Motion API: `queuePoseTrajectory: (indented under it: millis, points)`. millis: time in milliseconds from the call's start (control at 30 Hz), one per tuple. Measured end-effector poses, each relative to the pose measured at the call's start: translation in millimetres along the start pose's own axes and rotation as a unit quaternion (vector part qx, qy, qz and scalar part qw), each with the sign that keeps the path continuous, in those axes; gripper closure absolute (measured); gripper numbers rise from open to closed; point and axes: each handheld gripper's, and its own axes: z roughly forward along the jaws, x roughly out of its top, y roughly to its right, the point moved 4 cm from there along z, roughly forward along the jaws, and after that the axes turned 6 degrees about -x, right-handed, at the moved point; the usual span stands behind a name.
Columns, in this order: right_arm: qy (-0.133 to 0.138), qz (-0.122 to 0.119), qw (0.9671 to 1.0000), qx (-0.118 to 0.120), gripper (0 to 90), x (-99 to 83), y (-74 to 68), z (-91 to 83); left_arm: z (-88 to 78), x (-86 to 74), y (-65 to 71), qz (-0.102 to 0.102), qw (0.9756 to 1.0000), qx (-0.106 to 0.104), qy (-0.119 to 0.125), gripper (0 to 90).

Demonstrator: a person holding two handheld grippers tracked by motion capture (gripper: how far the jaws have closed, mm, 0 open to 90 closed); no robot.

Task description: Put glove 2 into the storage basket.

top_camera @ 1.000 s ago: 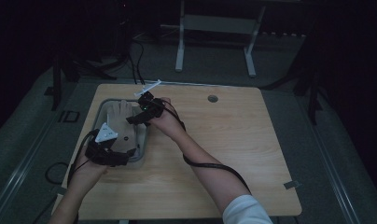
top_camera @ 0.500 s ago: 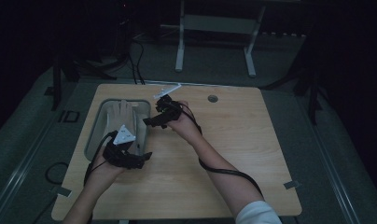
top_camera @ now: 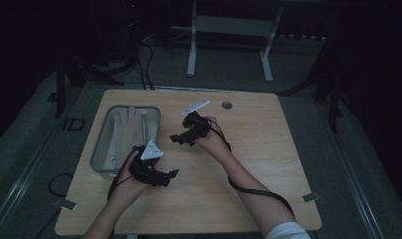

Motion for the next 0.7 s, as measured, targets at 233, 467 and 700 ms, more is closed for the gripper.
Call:
queuePoseTrajectory:
  millis: [233,467,700]
  points:
    - [0.005,0.011,0.9999,-0.002,19.8,-22.7,11.2,-2.2,20.7,-8.6,9.4,0.012,0.9997,-0.023,0.001,14.5]
    - [0.002,0.008,1.0,0.003,19.1,-48.5,21.1,-2.2,42.5,-18.1,15.6,0.007,0.9992,-0.04,0.003,14.5]
    - [0.018,0.006,0.9998,0.002,19.1,-69.4,28.2,-6.1,54.5,-21.7,14.5,0.004,0.9989,-0.041,0.023,14.5]
